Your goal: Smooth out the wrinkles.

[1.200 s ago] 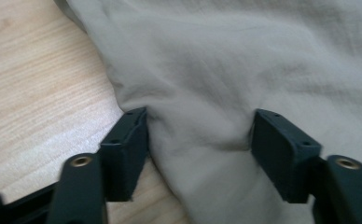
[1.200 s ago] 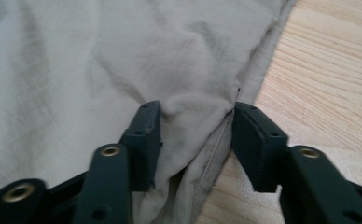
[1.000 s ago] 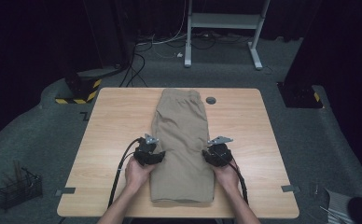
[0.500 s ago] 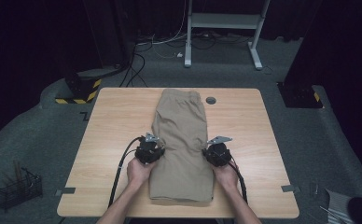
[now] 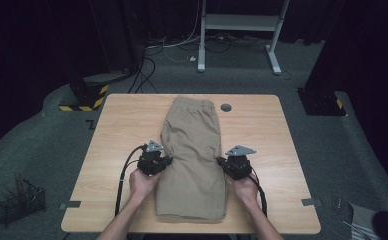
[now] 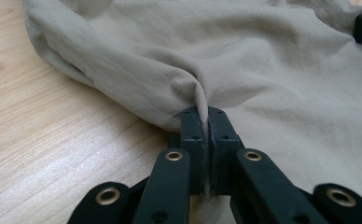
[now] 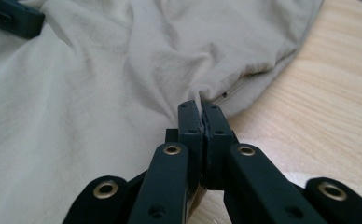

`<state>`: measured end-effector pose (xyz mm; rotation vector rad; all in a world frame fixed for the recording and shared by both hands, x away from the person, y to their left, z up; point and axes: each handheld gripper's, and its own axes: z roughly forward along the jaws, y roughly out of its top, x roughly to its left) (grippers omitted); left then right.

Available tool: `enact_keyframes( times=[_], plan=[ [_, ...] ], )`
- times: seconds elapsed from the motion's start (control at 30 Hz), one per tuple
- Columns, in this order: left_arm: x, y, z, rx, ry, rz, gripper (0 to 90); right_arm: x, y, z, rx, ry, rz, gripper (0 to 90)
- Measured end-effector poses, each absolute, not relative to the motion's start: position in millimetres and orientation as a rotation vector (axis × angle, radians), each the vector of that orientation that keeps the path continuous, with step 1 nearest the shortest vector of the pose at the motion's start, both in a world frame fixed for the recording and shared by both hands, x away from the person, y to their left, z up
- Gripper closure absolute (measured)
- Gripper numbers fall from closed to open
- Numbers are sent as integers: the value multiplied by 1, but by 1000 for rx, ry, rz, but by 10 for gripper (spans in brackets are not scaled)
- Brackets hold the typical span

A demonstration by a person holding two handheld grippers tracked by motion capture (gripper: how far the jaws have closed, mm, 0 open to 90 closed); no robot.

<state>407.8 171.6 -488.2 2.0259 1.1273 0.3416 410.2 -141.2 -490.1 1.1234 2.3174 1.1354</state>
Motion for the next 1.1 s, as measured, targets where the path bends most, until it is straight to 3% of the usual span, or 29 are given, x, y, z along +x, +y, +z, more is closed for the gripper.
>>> enact_keyframes(
  times=[1.1],
  plan=[
    [406, 177, -417, 1956, 1020, 420, 871, 403, -148, -422, 958, 2222, 1216, 878]
  ],
)
